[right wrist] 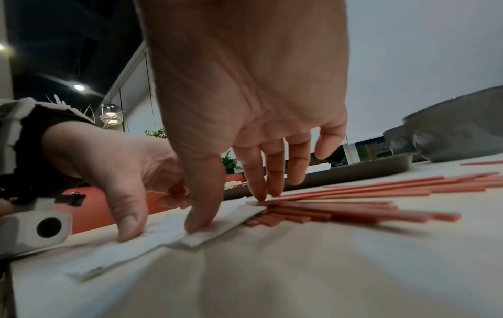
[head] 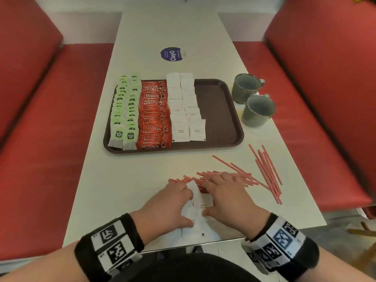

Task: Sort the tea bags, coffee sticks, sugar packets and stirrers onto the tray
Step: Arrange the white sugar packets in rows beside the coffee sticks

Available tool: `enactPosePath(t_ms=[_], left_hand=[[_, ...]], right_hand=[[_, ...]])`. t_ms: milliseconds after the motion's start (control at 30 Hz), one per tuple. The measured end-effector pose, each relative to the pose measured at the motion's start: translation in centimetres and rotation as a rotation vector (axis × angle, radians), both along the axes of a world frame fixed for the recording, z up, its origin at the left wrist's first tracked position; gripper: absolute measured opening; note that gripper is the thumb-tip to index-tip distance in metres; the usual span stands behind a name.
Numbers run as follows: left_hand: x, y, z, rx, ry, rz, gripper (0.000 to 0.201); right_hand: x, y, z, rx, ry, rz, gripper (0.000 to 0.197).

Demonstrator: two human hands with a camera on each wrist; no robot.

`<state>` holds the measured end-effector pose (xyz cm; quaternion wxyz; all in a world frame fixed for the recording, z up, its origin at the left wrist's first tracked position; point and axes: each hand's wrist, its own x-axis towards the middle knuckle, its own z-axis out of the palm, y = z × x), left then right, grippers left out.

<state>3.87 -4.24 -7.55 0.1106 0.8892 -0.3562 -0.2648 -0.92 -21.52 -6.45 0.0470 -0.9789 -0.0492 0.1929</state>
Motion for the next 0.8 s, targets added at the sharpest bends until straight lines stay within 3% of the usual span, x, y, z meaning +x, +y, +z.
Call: enactPosePath(t_ms=[200,400,500,600,700,800], left_hand=[[-0.2,0.2,-0.4,-0.004,-0.023,0.008,0.041],[0.0,0.5,-0.6,-0.021,-0.050,0.010,0.012],[0.1,0.6,-0.3,-0.070,-0.062,0.048,0.009],[0.5,1.5,0.4,-0.142,0.007,0.199,0.007],[1.2,3.1,1.0,-0.220,0.101,0.340,0.019],[2.2,4.6,2.0,-0.310,0.081,0.454,0.019]], right_hand=[[0.6,0.3,-0.4,0.018,-0.018,-0.029,0.054],[0.9,0.1,-0.6,0.151,0.029,-0.177,0.035],[0.9,-0.3,-0.5,0.179,0.012,-0.226,0.040],[0.8,-0.6,-0.4,0.171,0.015,-0.224,0.048],[0.9,-0.6,-0.3,0.159,0.026,-0.205,0.049],[1.1,-0.6,-0.4,0.157,0.028,-0.205,0.044]])
